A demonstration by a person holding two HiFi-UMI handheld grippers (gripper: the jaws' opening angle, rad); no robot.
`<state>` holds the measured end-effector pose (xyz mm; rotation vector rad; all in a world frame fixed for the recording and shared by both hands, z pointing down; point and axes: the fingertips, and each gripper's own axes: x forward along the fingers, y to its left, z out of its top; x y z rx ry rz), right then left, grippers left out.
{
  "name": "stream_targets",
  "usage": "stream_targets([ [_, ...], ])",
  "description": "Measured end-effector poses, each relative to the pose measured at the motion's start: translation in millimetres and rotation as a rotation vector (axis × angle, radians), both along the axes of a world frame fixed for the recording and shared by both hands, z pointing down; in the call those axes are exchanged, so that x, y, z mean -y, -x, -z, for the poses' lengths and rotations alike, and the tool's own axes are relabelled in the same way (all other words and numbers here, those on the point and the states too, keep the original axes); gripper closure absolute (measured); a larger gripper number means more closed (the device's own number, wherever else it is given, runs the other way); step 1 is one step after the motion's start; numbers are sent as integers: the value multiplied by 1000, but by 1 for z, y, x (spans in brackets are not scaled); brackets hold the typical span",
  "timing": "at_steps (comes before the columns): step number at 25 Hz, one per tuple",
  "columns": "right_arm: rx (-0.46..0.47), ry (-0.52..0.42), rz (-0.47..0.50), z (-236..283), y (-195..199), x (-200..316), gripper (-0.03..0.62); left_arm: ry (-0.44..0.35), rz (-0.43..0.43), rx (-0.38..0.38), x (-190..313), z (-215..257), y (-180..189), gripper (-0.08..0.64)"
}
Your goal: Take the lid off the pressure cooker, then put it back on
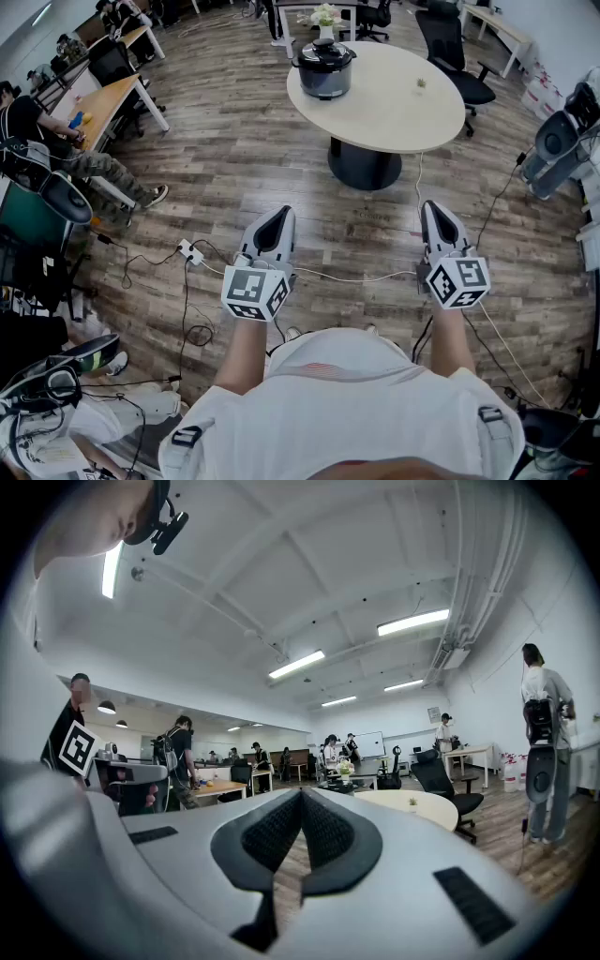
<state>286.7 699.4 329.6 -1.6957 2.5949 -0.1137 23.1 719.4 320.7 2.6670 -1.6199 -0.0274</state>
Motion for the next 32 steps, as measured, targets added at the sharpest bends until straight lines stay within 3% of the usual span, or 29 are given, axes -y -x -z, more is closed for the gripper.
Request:
stream_targets([
  [16, -14, 17, -1, 0, 2, 1, 592, 6, -6, -4, 3, 0, 2, 555],
  [20, 28, -7, 15, 8, 12, 3, 592, 7, -2, -8, 3, 2, 12, 555],
  [26, 52, 4, 7, 7, 46, 8, 591, 11, -17, -13, 6, -1, 48, 555],
  [32, 49, 28, 10, -8, 119, 9, 592, 19, -39, -21, 11, -12, 112, 555],
])
